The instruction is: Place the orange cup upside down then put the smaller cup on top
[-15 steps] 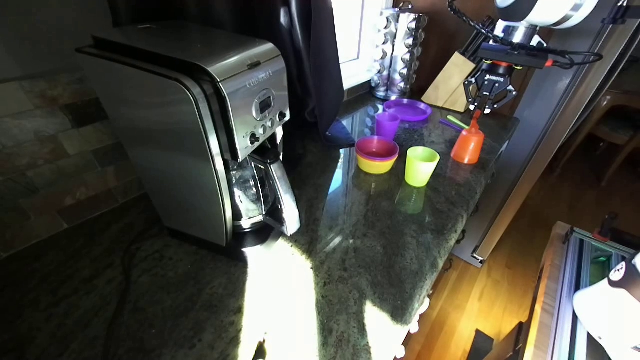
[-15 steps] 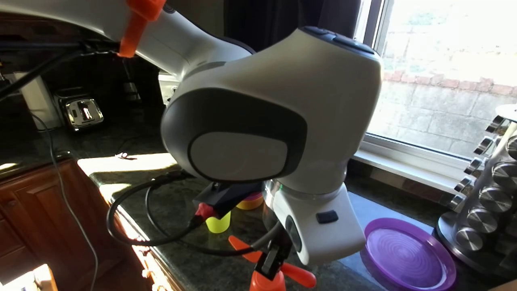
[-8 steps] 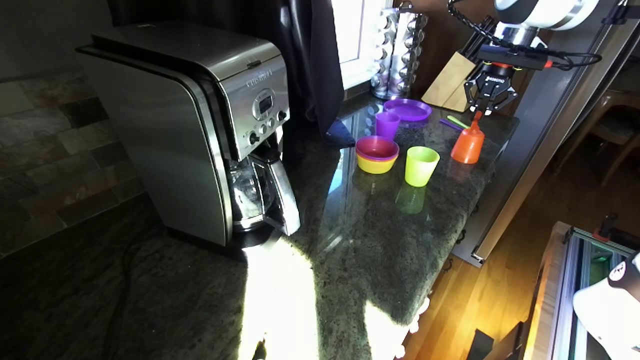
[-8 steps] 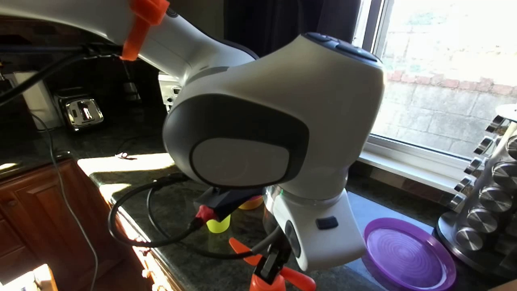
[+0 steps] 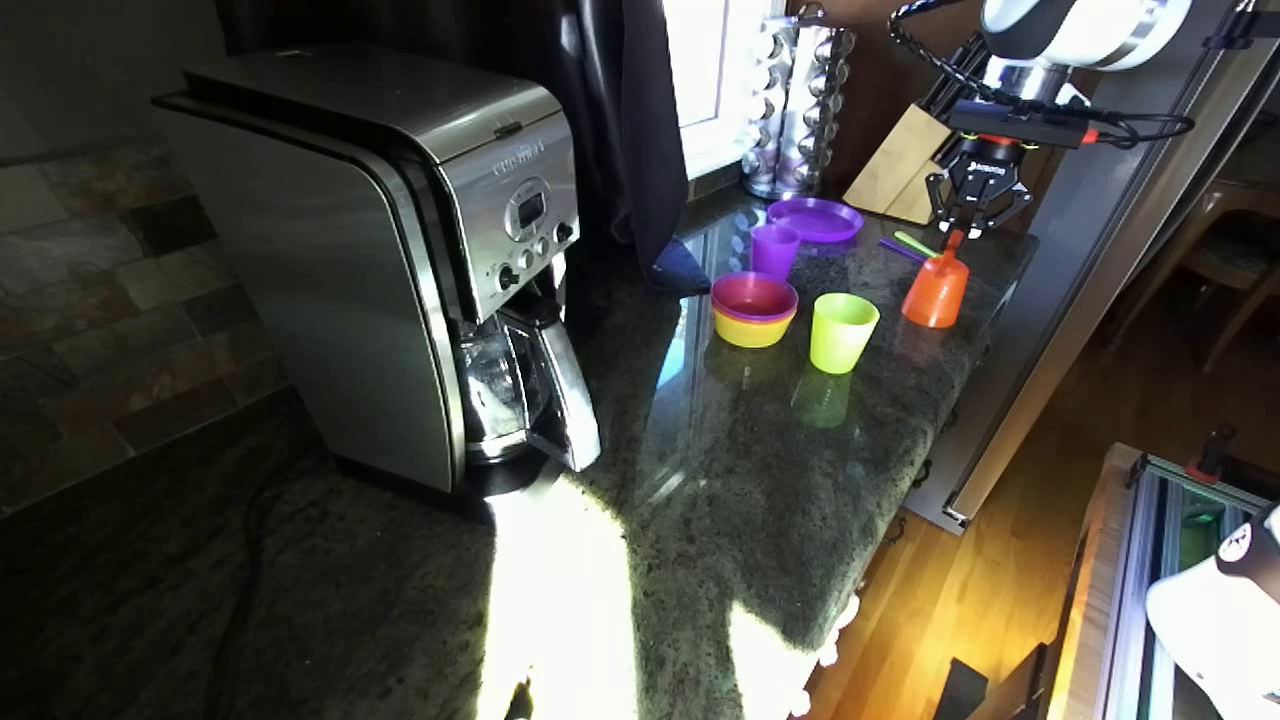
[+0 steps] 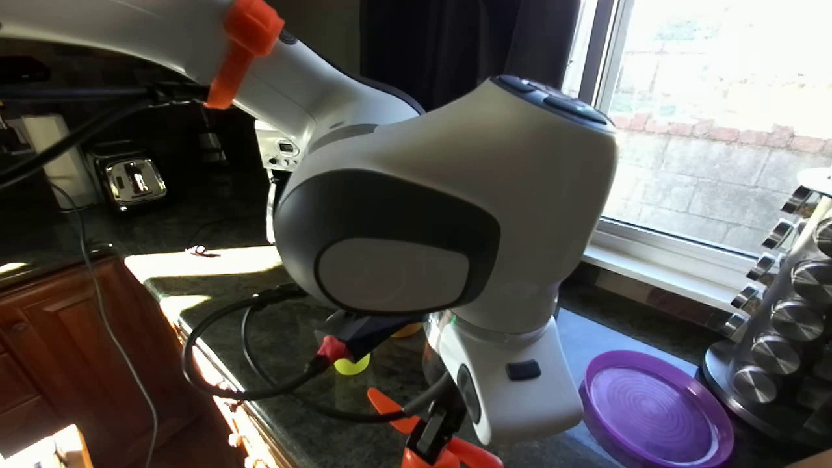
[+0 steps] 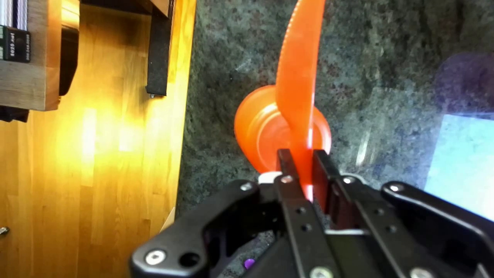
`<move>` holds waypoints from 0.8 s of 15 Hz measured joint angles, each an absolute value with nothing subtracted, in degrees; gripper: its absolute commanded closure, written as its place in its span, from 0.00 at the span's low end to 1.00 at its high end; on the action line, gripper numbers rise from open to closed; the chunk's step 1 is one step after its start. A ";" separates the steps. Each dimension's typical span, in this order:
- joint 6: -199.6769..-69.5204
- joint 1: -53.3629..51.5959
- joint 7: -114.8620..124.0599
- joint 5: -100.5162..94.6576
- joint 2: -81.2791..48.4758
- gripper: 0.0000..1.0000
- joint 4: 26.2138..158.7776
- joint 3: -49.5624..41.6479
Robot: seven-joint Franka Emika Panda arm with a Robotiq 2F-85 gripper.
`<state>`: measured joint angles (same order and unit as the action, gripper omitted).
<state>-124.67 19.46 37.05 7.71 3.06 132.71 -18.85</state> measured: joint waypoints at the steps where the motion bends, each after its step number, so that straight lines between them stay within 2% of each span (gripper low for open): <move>1: -124.67 19.46 37.12 7.71 2.89 0.96 132.71 -18.85; 12: -124.67 19.46 37.49 7.71 1.40 0.96 132.32 -18.85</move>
